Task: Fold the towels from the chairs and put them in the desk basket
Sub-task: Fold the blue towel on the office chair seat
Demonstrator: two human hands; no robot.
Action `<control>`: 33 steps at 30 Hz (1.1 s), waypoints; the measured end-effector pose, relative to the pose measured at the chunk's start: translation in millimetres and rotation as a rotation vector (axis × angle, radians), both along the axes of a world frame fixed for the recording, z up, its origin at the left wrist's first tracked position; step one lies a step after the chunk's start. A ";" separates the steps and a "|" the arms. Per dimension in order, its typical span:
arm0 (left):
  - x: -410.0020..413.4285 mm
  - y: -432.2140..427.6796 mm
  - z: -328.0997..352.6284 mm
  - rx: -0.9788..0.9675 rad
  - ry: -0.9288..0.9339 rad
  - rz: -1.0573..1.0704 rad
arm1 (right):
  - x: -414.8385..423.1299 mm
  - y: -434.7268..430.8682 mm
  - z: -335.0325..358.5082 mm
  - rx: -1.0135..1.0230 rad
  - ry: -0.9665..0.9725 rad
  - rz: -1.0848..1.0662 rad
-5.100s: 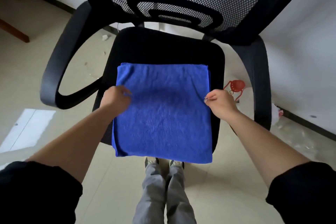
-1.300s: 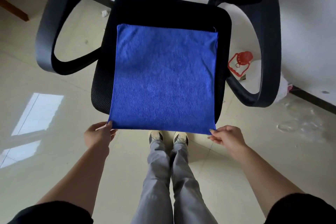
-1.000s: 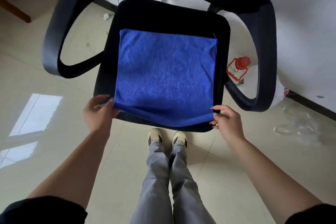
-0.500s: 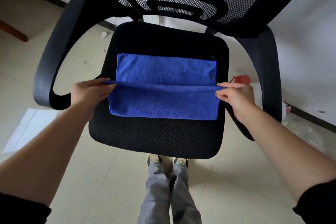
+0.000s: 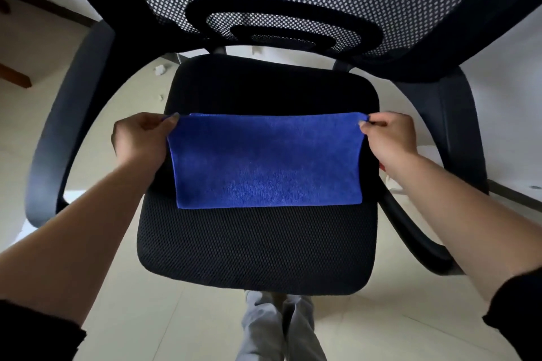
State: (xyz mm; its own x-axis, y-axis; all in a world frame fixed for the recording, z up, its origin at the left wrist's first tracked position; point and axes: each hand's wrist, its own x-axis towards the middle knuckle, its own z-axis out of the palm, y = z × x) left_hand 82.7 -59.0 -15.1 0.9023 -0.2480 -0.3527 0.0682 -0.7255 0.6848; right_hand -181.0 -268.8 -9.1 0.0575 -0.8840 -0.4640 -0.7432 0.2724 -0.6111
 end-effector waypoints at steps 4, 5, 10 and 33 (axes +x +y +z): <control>7.5 -13.8 -6.2 -0.009 0.025 0.001 | 5.2 -3.5 -4.5 0.008 0.045 -0.024; 9.0 -16.7 -7.5 -0.015 0.029 0.000 | 6.2 -3.1 -5.0 0.005 0.060 -0.035; 12.2 -26.3 -22.2 -0.028 0.077 0.001 | 6.6 4.0 -8.4 -0.017 0.134 -0.035; -83.1 93.3 -34.3 -0.128 0.384 0.294 | -80.3 111.2 -37.0 0.367 -0.178 -0.332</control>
